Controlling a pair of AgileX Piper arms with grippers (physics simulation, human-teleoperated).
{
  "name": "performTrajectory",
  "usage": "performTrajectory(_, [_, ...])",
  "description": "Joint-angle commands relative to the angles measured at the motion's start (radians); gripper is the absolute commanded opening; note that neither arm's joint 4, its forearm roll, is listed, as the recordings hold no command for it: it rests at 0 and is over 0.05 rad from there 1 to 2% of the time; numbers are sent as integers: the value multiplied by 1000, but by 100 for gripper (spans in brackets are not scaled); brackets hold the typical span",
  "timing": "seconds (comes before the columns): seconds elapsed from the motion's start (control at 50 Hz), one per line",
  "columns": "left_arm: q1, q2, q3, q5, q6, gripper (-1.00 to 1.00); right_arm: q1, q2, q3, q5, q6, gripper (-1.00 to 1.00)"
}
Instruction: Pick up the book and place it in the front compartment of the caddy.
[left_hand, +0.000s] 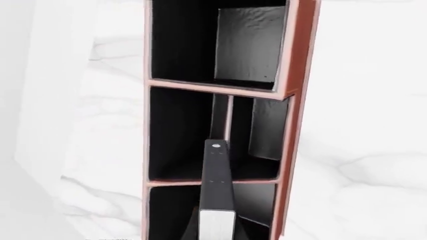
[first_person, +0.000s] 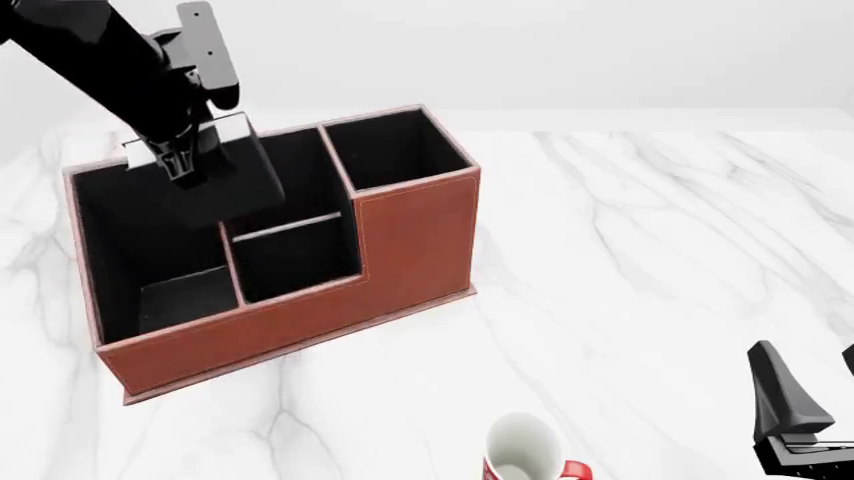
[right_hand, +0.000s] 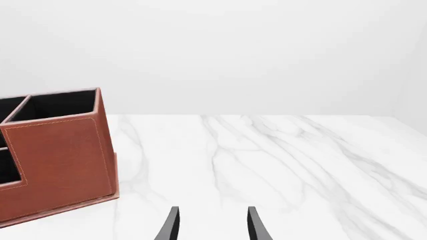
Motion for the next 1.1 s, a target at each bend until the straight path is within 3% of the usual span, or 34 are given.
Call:
performTrajectory(0.02, [-7, 43, -43, 0, 5, -100, 0, -5, 0, 5, 1, 100])
performTrajectory(0.66, [-27, 160, -215, 0, -13, -100, 0, -5, 0, 5, 0, 100])
performTrajectory(0.9, [-15, 191, -221, 0, -15, -100, 0, -5, 0, 5, 1, 100])
performTrajectory(0.94, [-54, 210, -228, 0, -52, -100, 0, -5, 0, 5, 1, 100])
performTrajectory(0.98, [-13, 201, -225, 0, -16, -100, 0, -5, 0, 5, 1, 100])
performTrajectory(1.1, [-24, 219, -226, 0, -35, -100, 0, -5, 0, 5, 1, 100])
